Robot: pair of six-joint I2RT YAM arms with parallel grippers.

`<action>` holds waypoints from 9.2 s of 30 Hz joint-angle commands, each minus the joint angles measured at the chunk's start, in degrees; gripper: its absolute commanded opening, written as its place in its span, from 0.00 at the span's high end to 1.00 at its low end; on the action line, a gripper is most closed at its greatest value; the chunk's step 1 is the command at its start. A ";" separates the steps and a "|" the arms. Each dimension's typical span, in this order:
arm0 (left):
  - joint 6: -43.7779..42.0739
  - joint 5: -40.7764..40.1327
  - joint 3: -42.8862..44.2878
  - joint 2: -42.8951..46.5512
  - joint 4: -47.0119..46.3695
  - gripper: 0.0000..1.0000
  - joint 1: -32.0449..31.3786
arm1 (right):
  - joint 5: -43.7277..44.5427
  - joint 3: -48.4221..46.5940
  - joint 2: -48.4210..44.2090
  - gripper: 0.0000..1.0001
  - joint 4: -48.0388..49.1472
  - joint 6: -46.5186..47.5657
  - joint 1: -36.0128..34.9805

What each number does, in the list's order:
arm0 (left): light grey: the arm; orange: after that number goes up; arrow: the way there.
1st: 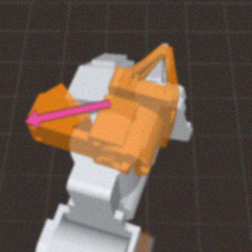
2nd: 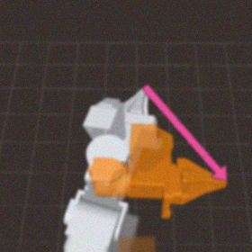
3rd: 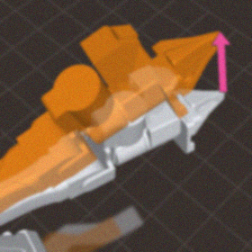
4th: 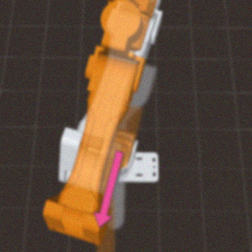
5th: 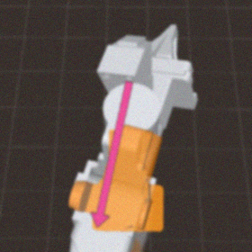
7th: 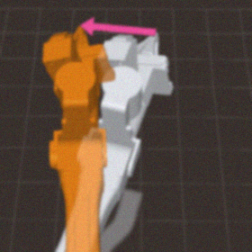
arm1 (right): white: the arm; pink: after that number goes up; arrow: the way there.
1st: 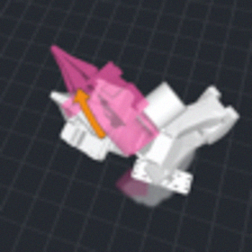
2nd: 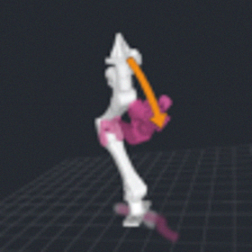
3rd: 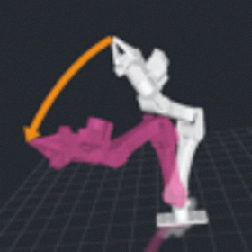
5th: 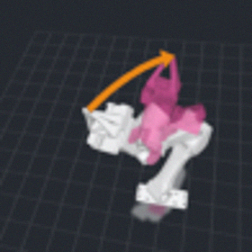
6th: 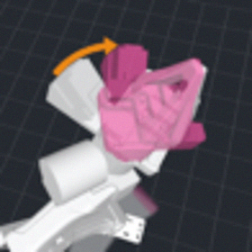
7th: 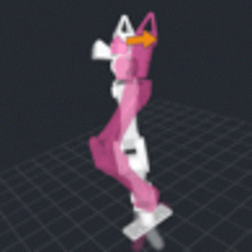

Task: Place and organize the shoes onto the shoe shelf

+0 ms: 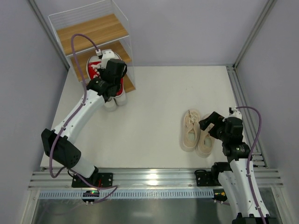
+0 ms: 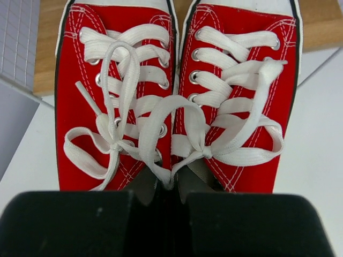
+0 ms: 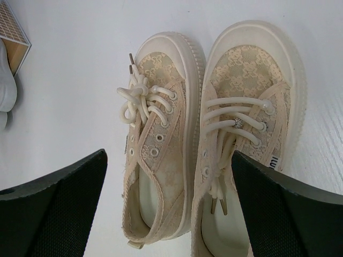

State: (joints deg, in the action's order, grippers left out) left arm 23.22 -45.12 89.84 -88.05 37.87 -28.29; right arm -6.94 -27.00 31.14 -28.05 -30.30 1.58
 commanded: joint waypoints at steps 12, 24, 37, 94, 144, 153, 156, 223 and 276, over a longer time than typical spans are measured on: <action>-1.95 3.02 11.30 -4.93 -14.58 1.00 10.62 | 0.44 -2.35 2.26 0.03 1.77 1.83 0.00; -3.10 5.13 15.80 -9.77 -19.94 1.00 13.35 | -0.27 -2.26 2.44 0.03 2.39 1.21 0.00; 2.79 8.38 15.19 -11.09 -22.49 0.99 14.76 | -0.27 -2.18 1.82 0.03 2.30 1.74 0.00; 17.03 1.79 -3.26 14.47 -7.02 0.00 -11.15 | -0.36 0.11 -4.15 0.03 1.25 -0.63 0.00; 7.80 16.64 7.01 -31.12 -19.32 0.00 -51.69 | 40.95 -21.16 -8.55 0.03 -22.92 -8.46 0.00; 12.28 18.14 6.49 -37.98 -22.22 0.18 -48.17 | 37.62 -19.85 -9.95 0.03 -22.84 -7.49 0.00; 13.43 18.49 5.78 -38.34 -23.45 0.24 -47.56 | 36.56 -19.05 -10.74 0.03 -22.40 -6.87 0.00; 40.06 1.71 -20.50 -8.02 5.89 1.00 -26.72 | 21.36 -10.44 -7.84 0.03 -12.73 -5.38 0.00; 29.61 -16.93 -54.24 -0.97 -39.95 0.00 -49.58 | 15.73 -8.50 -8.28 0.03 -11.67 -3.27 0.00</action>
State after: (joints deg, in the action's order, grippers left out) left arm 55.20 -58.46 38.39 -85.69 11.46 -78.54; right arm 9.96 -35.64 22.28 -41.95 -34.52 1.58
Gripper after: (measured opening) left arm 0.995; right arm 0.973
